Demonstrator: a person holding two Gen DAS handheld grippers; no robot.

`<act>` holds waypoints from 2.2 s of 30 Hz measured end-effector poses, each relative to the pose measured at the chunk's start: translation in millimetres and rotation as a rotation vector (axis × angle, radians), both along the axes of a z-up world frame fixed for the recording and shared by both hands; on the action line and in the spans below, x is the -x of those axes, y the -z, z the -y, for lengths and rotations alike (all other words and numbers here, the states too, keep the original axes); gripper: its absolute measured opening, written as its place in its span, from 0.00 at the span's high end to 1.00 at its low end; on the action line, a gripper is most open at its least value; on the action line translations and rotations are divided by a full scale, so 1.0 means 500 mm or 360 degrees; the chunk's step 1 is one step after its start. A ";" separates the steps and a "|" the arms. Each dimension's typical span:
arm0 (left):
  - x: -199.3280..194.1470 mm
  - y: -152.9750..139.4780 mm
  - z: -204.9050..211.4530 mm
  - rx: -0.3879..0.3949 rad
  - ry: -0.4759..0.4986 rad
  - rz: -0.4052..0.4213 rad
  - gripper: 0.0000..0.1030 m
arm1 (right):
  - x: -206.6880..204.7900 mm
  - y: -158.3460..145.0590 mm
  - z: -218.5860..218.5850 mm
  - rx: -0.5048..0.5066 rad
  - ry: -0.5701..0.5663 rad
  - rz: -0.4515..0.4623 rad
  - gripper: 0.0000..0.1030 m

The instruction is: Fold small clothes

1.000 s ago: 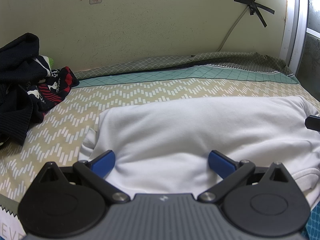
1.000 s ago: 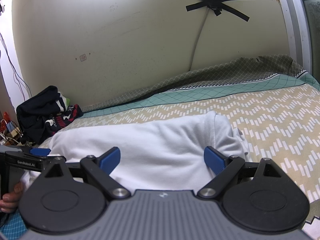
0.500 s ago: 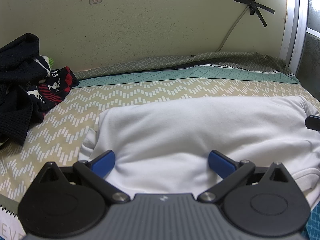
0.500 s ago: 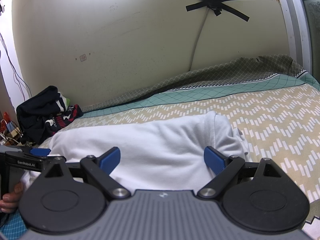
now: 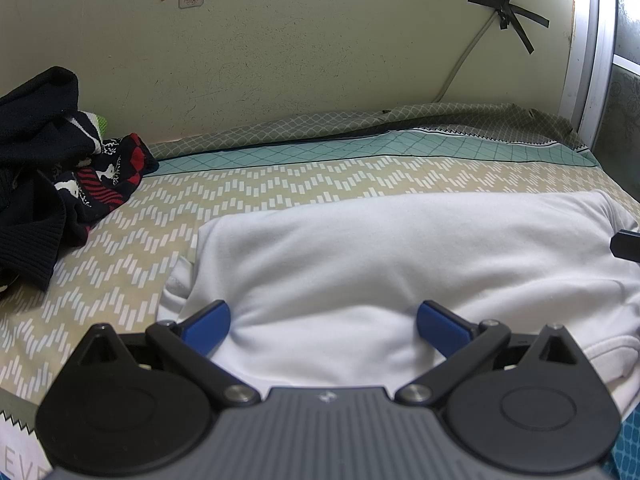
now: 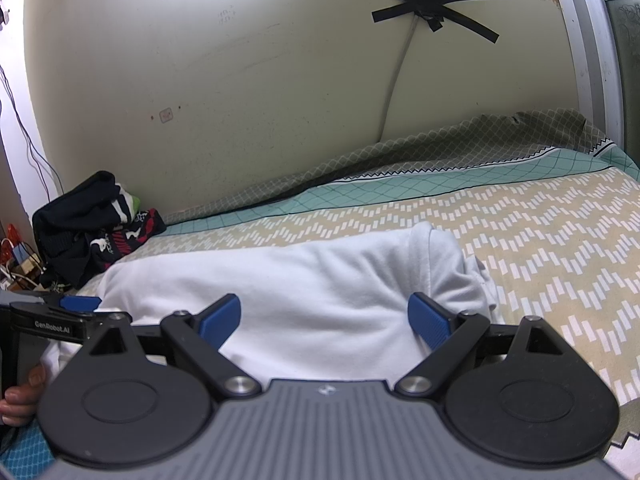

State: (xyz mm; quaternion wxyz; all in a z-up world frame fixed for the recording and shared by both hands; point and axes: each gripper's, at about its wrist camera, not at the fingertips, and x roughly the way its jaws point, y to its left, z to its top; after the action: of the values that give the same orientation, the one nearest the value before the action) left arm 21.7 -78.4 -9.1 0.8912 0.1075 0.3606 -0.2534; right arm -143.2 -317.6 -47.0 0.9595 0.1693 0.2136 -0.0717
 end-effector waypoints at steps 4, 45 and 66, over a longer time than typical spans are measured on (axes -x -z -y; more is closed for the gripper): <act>0.001 0.001 0.001 -0.0002 -0.0001 0.0000 0.00 | 0.000 0.000 0.000 0.0000 0.0000 0.0000 0.19; 0.047 -0.052 0.033 0.0345 0.0343 -0.0129 0.00 | 0.125 0.010 0.122 -0.0341 0.0367 -0.0011 0.18; 0.036 -0.109 -0.109 0.0561 0.0093 -0.0077 0.07 | 0.008 -0.166 -0.054 -0.0327 -0.0188 0.0130 0.81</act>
State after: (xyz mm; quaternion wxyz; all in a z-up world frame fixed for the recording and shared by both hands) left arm 3.8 -24.0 45.2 0.8796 -0.0462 0.3286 -0.3409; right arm -147.3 -290.6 35.9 0.9475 0.2566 0.1901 0.0143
